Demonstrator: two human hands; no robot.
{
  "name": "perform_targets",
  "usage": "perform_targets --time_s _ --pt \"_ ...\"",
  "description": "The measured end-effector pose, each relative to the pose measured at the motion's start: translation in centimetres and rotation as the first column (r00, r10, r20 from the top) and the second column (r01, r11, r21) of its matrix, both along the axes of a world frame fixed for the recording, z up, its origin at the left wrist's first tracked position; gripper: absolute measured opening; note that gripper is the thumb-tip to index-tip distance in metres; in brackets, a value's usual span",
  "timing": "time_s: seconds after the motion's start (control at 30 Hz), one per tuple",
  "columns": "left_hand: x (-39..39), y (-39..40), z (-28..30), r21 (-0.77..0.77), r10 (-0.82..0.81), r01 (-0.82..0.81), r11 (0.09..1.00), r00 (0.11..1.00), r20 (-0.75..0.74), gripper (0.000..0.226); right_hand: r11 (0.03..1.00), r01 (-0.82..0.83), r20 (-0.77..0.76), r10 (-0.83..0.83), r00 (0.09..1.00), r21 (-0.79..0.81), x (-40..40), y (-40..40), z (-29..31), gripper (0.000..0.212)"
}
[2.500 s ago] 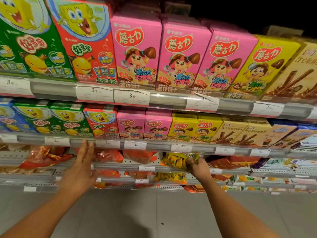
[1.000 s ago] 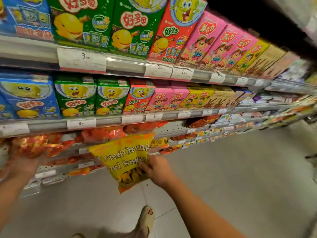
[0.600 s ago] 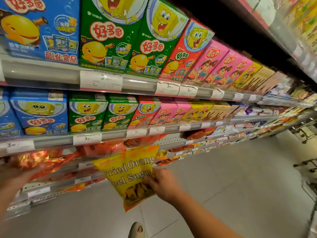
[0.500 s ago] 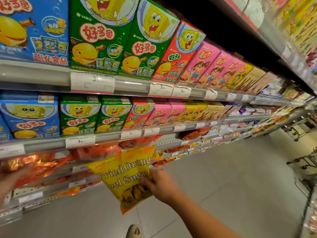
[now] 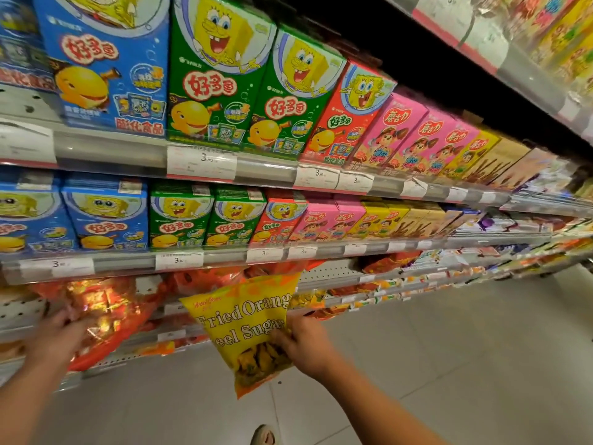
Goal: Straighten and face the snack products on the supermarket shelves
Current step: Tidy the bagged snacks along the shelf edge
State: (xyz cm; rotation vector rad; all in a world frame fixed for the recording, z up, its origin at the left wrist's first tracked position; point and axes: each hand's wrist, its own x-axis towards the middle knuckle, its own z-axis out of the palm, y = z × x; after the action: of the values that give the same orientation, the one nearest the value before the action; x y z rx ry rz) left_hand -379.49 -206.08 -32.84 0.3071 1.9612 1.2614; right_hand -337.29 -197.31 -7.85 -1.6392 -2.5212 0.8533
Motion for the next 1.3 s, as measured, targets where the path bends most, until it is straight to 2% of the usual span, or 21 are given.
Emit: perform_targets --time_s 0.03,0.07,0.13,0.3,0.43,0.53,0.6,0.73,0.77,0.87,0.9,1.0,1.1,1.13,1.2,1.27,1.3 --pt "2.6 -1.0 5.8 -0.034 -0.004 0.004 0.999 1.000 0.005 0.018 1.000 -0.015 0.012 0.015 1.000 -0.002 0.0 0.2 -0.9 0.025" --pt "4.1 -2.4 8.9 -0.070 -0.001 -0.001 0.998 0.999 -0.039 0.020 1.000 -0.029 0.019 0.029 0.999 -0.007 -0.1 0.2 -1.7 0.021" --pt "5.7 -5.1 10.2 -0.132 -0.043 0.030 0.991 0.995 -0.095 0.022 0.998 -0.062 0.042 0.063 0.997 -0.032 -0.8 0.0 -3.2 0.015" --pt "5.5 -11.5 7.9 -0.139 0.006 -0.014 0.990 0.998 -0.056 0.026 0.983 -0.157 0.091 0.166 0.982 -0.097 -4.3 -0.9 -7.9 0.029" --pt "5.8 -16.0 8.4 -0.142 0.024 -0.042 0.989 0.992 -0.124 0.038 0.970 -0.154 0.019 0.161 0.987 -0.188 -8.5 -1.3 -11.4 0.030" --pt "6.1 -18.9 9.4 -0.128 0.064 -0.085 0.988 0.985 -0.159 0.020 0.972 -0.027 -0.073 0.010 0.997 -0.232 -12.4 -1.1 -12.8 0.034" --pt "6.3 -20.9 10.1 -0.172 0.072 -0.106 0.979 0.978 -0.195 0.015 0.966 -0.007 -0.148 -0.033 0.988 -0.260 -15.3 -1.3 -12.4 0.029" --pt "6.6 -24.5 11.0 -0.214 0.080 -0.110 0.971 0.986 -0.146 0.017 0.955 0.001 -0.304 -0.095 0.948 -0.296 -20.7 -0.6 -11.4 0.030" --pt "6.9 -25.2 11.2 -0.208 0.084 -0.112 0.972 0.987 -0.138 0.023 0.953 0.014 -0.338 -0.121 0.934 -0.302 -21.9 -0.1 -11.7 0.030" --pt "7.9 -26.4 11.3 -0.196 0.101 -0.124 0.973 0.987 -0.126 0.039 0.934 0.069 -0.355 -0.201 0.913 -0.351 -25.4 2.6 -14.5 0.042" --pt "8.2 -26.6 11.5 -0.178 0.110 -0.128 0.976 0.988 -0.107 0.040 0.925 0.091 -0.358 -0.232 0.904 -0.368 -26.8 2.5 -13.3 0.044" --pt "8.5 -27.2 11.3 -0.169 0.151 -0.157 0.973 0.987 -0.049 0.040 0.881 0.082 -0.328 -0.258 0.909 -0.465 -30.0 2.9 -12.1 0.014" --pt "9.0 -27.6 11.5 -0.130 0.184 -0.183 0.975 0.983 -0.008 0.030 0.846 0.052 -0.309 -0.250 0.918 -0.530 -31.2 4.1 -12.8 0.017" --pt "9.2 -27.5 11.6 -0.121 0.181 -0.180 0.976 0.983 -0.005 0.027 0.853 0.063 -0.356 -0.281 0.891 -0.518 -31.3 4.3 -12.7 0.010" --pt "9.4 -27.0 11.8 -0.114 0.165 -0.165 0.980 0.986 -0.003 0.021 0.842 0.137 -0.396 -0.381 0.835 -0.521 -31.2 5.6 -13.1 0.012" --pt "9.7 -26.3 11.6 -0.106 0.146 -0.146 0.984 0.989 -0.004 0.021 0.819 0.160 -0.318 -0.384 0.867 -0.551 -30.0 6.4 -14.1 0.019" --pt "9.8 -25.7 11.5 -0.102 0.143 -0.142 0.985 0.990 0.007 0.026 0.819 0.168 -0.288 -0.373 0.882 -0.548 -29.1 6.7 -14.8 0.015"
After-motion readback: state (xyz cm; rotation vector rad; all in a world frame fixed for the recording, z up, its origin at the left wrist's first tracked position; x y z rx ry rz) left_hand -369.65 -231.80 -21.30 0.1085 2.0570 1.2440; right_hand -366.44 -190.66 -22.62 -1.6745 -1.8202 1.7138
